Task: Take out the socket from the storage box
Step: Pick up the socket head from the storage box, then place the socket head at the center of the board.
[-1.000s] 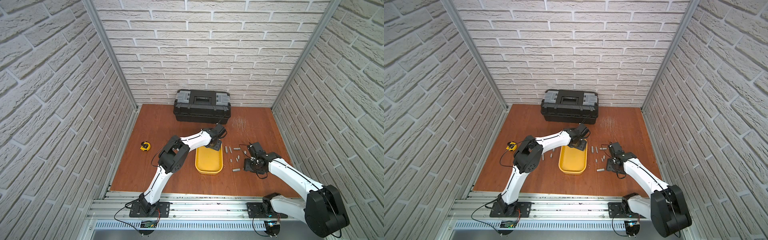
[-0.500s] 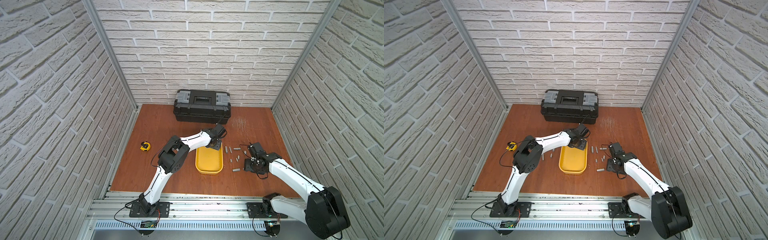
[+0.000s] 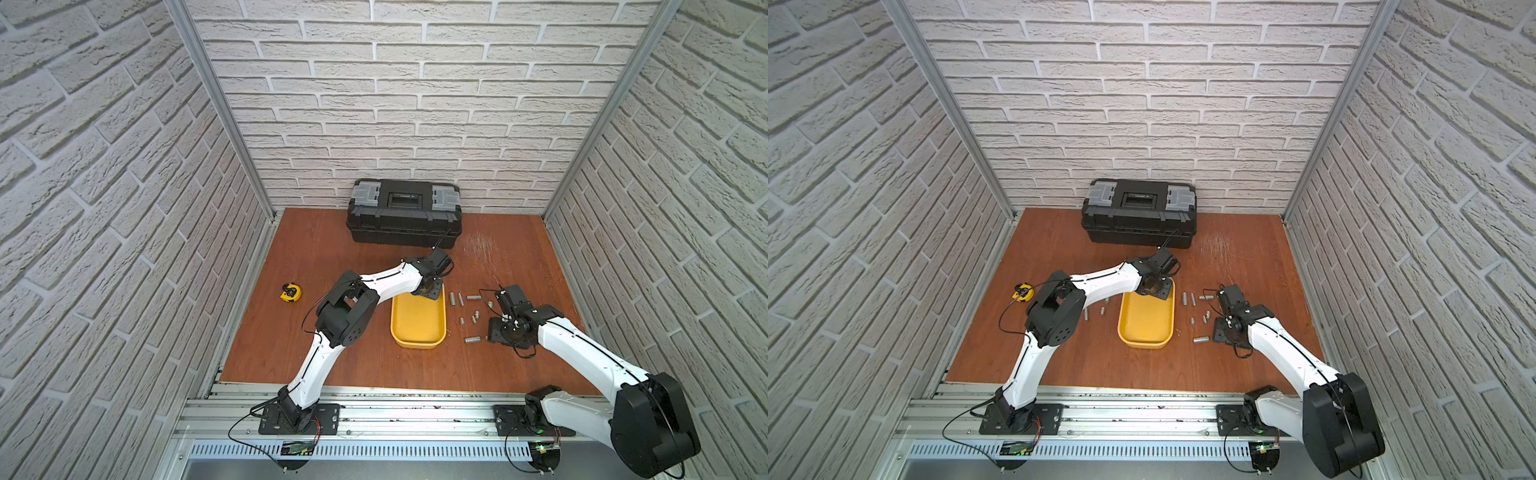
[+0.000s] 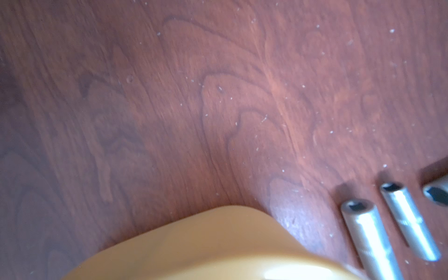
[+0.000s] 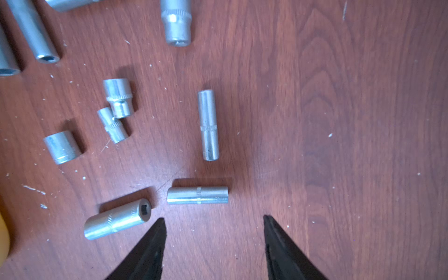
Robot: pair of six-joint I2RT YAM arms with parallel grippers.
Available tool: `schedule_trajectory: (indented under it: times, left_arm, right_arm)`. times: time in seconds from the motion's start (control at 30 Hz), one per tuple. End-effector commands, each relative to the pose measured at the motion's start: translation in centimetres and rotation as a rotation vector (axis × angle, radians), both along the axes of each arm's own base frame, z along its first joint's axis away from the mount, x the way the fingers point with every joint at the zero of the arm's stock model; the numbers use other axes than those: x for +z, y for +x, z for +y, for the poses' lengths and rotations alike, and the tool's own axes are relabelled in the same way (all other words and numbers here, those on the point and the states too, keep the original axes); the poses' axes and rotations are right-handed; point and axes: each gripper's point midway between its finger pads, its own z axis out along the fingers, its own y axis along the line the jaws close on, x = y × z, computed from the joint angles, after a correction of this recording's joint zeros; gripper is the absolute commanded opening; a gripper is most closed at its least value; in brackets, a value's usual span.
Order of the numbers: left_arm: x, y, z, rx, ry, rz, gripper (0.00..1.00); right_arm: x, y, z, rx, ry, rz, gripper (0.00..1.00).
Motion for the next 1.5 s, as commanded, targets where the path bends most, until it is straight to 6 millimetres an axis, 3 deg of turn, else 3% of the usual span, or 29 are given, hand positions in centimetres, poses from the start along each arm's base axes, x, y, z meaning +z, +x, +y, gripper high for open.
schedule_trajectory:
  times: [0.0, 0.37, 0.47, 0.6, 0.83, 1.03, 1.2, 1.47]
  left_arm:
    - [-0.3, -1.0, 0.7, 0.0, 0.016, 0.019, 0.43]
    - [8.0, -1.3, 2.4, 0.005, -0.027, -0.099, 0.43]
    - [10.2, -1.6, 4.4, 0.042, -0.022, -0.138, 0.43]
    - [11.4, -2.4, 8.8, 0.152, -0.025, -0.134, 0.44]
    - [9.5, -5.2, 16.8, 0.313, 0.015, -0.077, 0.44]
    - [7.6, -6.5, 21.4, 0.418, 0.033, -0.026, 0.44]
    - [5.1, -6.1, 23.0, 0.432, 0.048, 0.044, 0.45]
    - [2.4, -4.8, 23.0, 0.397, 0.088, 0.118, 0.44]
  right_arm:
    - [0.8, 0.5, 0.0, 0.0, 0.008, -0.027, 0.65]
    - [0.9, 0.7, 0.0, 0.002, 0.006, -0.032, 0.65]
    - [0.8, 0.8, 0.1, 0.005, 0.01, -0.031, 0.65]
    - [0.8, 1.1, 0.3, 0.007, 0.019, -0.034, 0.65]
    - [0.2, 1.5, 0.7, 0.017, 0.033, -0.023, 0.65]
    - [-0.1, 1.8, 1.1, 0.023, 0.046, -0.021, 0.64]
    - [-0.2, 1.9, 1.2, 0.026, 0.051, -0.019, 0.64]
    - [-0.2, 1.8, 1.1, 0.027, 0.046, -0.018, 0.64]
